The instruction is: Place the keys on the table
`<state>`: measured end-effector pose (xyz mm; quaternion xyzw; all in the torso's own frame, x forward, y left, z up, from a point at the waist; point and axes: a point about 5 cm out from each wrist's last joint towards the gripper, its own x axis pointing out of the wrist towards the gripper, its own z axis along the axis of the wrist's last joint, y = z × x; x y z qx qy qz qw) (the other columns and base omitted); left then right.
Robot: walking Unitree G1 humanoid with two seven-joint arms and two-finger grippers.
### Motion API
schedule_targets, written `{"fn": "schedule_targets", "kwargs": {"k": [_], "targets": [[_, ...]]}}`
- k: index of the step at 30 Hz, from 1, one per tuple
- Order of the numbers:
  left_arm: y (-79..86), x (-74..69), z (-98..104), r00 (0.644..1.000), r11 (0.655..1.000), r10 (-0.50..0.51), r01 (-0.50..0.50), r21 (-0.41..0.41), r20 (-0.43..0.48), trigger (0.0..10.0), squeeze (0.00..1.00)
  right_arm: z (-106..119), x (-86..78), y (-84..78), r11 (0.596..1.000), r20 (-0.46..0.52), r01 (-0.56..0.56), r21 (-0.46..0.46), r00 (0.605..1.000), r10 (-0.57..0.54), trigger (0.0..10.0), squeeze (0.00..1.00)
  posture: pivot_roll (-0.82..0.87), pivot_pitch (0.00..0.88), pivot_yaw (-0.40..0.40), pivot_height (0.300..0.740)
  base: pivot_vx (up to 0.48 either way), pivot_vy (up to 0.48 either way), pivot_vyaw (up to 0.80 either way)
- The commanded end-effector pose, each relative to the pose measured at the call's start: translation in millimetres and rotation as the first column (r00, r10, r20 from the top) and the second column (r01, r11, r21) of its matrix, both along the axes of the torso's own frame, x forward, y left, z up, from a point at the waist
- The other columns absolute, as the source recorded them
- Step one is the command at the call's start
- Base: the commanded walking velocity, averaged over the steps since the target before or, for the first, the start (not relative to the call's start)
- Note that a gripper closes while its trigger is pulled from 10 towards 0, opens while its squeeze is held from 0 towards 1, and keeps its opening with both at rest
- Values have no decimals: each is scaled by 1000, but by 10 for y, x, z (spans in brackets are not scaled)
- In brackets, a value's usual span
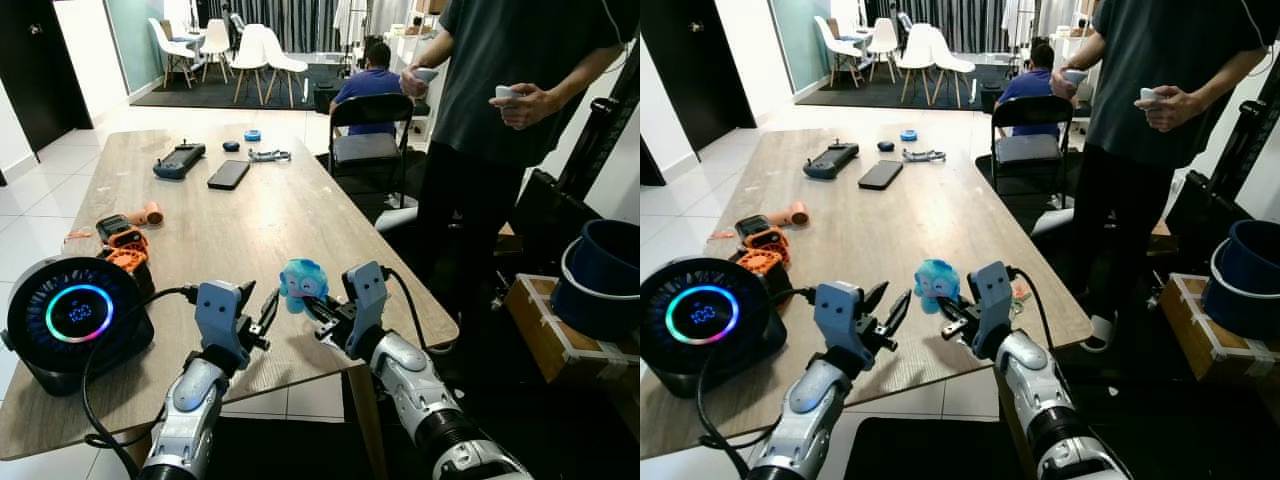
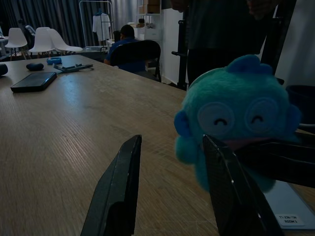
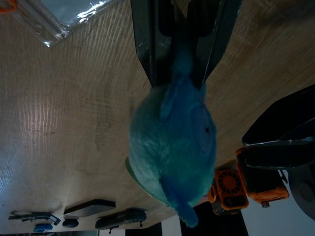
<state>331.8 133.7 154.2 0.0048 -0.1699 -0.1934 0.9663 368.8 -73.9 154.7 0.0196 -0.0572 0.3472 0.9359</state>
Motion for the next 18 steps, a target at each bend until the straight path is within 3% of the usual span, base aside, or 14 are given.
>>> {"fn": "schedule_targets", "kwargs": {"k": [1, 3, 4, 7, 8, 9, 10, 18], "targets": [[-6, 3, -47, 1000, 1000, -10, 10, 20, -23, 10000, 0, 55, 8, 30, 1000, 16, -16, -12, 1000, 16, 10000, 0, 37, 131, -5, 740, 0, 0, 0], [-8, 2, -48, 1000, 1000, -10, 11, 20, -23, 10000, 0, 55, 7, 28, 1000, 15, -19, -12, 1000, 19, 10000, 0, 37, 131, -5, 740, 0, 0, 0], [-8, 1, -48, 1000, 1000, -10, 10, 20, -23, 10000, 0, 54, 7, 19, 1000, 12, -17, -11, 1000, 17, 10000, 1000, 37, 131, -5, 740, 0, 0, 0], [-6, -2, -49, 1000, 1000, -8, 8, 19, -22, 10000, 0, 58, 15, -11, 1000, 22, 12, -21, 1000, -11, 10000, 1000, 36, 130, -5, 740, 0, 0, 0], [-5, -1, -49, 1000, 1000, -7, 7, 18, -22, 10000, 0, 64, 22, -22, 999, 27, 24, -23, 999, -23, 10000, 67, 36, 130, -5, 740, 0, 0, 0], [-5, -1, -49, 1000, 1000, -7, 7, 18, -22, 10000, 0, 64, 22, -22, 999, 27, 24, -23, 999, -23, 10000, 67, 36, 130, -5, 740, 0, 0, 0], [-3, 0, -48, 1000, 1000, -6, 6, 17, -22, 10000, 0, 74, 29, -34, 999, 32, 36, -18, 999, -35, 10000, 0, 36, 130, -5, 740, 0, 0, 0], [0, 0, -49, 1000, 1000, -3, 4, 12, -21, 10000, 0, 121, 56, -109, 996, 48, 83, 11, 995, -84, 10000, 0, 35, 128, -3, 740, 0, 0, 0]]}}
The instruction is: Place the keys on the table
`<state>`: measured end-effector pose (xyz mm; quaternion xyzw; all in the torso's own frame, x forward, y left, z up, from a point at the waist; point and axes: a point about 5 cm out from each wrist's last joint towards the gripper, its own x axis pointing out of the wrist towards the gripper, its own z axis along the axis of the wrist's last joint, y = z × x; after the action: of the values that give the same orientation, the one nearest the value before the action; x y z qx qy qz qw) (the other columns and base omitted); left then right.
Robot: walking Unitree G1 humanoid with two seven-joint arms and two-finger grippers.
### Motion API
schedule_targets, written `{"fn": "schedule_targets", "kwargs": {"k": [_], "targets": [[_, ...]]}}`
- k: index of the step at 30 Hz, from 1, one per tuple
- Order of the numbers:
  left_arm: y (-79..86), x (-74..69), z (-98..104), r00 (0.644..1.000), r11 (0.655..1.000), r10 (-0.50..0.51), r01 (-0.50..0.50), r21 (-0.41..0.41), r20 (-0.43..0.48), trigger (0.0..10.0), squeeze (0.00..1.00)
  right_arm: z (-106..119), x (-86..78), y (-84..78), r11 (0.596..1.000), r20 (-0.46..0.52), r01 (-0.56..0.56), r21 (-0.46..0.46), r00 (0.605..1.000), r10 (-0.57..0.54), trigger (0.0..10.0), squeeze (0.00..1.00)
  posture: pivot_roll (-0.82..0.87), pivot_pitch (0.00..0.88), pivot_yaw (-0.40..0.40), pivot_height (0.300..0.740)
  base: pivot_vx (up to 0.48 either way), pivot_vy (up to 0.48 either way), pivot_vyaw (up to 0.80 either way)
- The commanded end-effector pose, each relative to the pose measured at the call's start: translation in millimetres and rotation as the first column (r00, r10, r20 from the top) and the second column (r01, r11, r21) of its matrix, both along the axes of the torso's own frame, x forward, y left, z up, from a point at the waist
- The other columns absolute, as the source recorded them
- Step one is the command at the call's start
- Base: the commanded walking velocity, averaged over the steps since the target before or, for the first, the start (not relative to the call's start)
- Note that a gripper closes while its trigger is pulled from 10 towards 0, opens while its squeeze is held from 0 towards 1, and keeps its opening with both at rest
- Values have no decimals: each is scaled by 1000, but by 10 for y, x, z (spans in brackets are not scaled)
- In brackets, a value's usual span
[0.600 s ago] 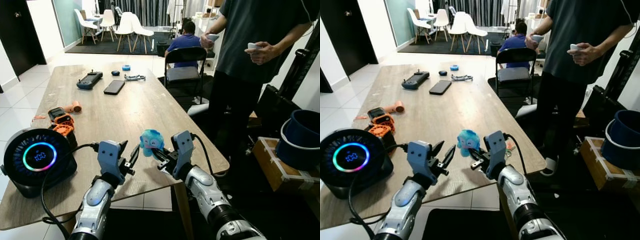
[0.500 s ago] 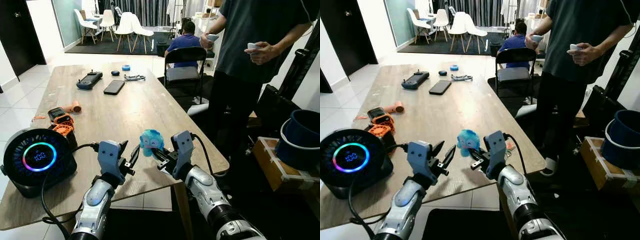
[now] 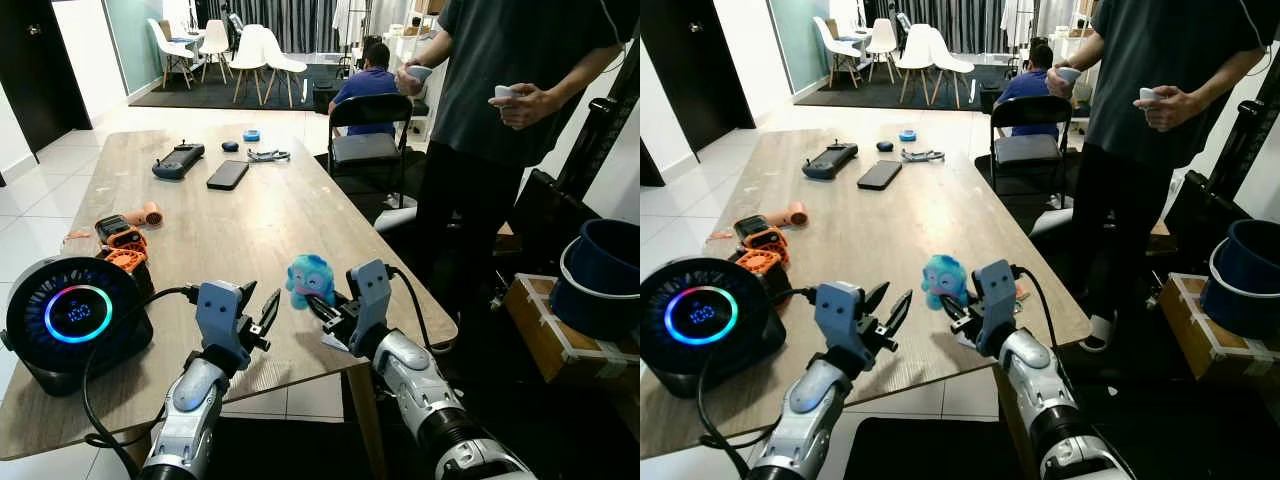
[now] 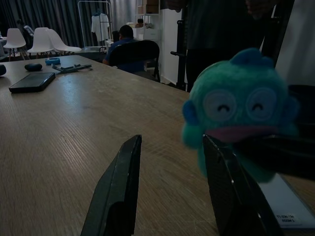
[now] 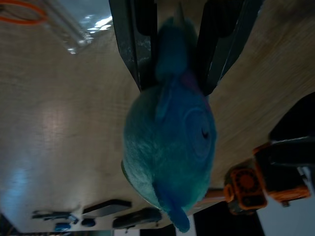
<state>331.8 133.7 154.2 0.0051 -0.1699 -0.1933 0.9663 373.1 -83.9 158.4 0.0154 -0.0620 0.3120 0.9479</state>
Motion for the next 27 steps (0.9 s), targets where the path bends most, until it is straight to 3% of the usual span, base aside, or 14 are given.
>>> {"fn": "schedule_targets", "kwargs": {"k": [1, 2, 3, 4, 6, 7, 9, 15, 16, 17, 18, 19, 23, 27], "targets": [[0, 1, -48, 1000, 1000, -4, 4, 11, -21, 10000, 0, 89, 25, -45, 999, 26, 20, 44, 999, -21, 10000, 0, 35, 128, -3, 740, 0, 0, 0], [1, 1, -48, 1000, 1000, -4, 4, 11, -21, 10000, 0, 93, 31, -63, 998, 25, 32, 49, 999, -33, 10000, 553, 35, 127, 0, 740, 0, 0, 0], [1, 1, -48, 1000, 1000, -4, 4, 11, -21, 10000, 0, 93, 31, -63, 998, 25, 32, 49, 999, -33, 10000, 553, 35, 127, 0, 740, 0, 0, 0], [3, 2, -47, 1000, 1000, -3, 3, 11, -21, 10000, 0, 104, 42, -88, 998, 32, 54, 41, 998, -55, 10000, 1000, 35, 127, 0, 740, 0, 0, 0], [3, 2, -47, 1000, 1000, -3, 3, 11, -21, 10000, 0, 109, 45, -95, 997, 37, 62, 36, 997, -64, 10000, 1000, 35, 127, 0, 740, 0, 0, 0], [4, 4, -46, 1000, 1000, -2, 3, 12, -22, 10000, 0, 126, 63, -119, 994, 45, 101, 29, 994, -102, 10000, 78, 35, 127, 1, 740, 0, 0, 0], [5, 5, -46, 1000, 1000, -2, 2, 12, -22, 10000, 0, 143, 77, -143, 992, 50, 125, 35, 991, -126, 10000, 0, 37, 128, 2, 740, 0, 0, 0], [5, 9, -47, 1000, 1000, -1, 2, 14, -24, 10000, 0, 174, 97, -189, 987, 48, 146, 67, 988, -149, 10000, 27, 37, 126, 1, 740, 0, 0, 0], [8, 11, -48, 1000, 1000, 1, -1, 14, -25, 10000, 0, 183, 104, -212, 985, 51, 158, 72, 985, -162, 10000, 702, 37, 125, 1, 740, 0, 0, 0], [8, 11, -48, 1000, 1000, 1, -1, 14, -25, 10000, 0, 183, 104, -212, 985, 51, 158, 72, 985, -162, 10000, 702, 37, 125, 1, 740, 0, 0, 0], [11, 12, -48, 1000, 1000, 4, -4, 13, -24, 10000, 0, 195, 120, -251, 977, 55, 200, 68, 977, -204, 10000, 294, 37, 123, 1, 740, 0, 0, 0], [21, 14, -47, 1000, 1000, 12, -12, 10, -24, 10000, 0, 218, 136, -303, 967, 61, 243, 78, 967, -247, 10000, 0, 37, 122, 1, 740, 0, 0, 0], [40, 16, -45, 999, 1000, 23, -23, 6, -23, 10000, 0, 257, 158, -398, 947, 61, 301, 114, 949, -309, 10000, 0, 38, 118, 2, 740, 0, 0, 0], [201, 25, -70, 994, 994, 109, -109, 9, -28, 10000, 0, 369, 190, -819, 853, 45, 469, 230, 870, -491, 10000, 0, 37, 114, 3, 740, 0, 0, 0]]}}
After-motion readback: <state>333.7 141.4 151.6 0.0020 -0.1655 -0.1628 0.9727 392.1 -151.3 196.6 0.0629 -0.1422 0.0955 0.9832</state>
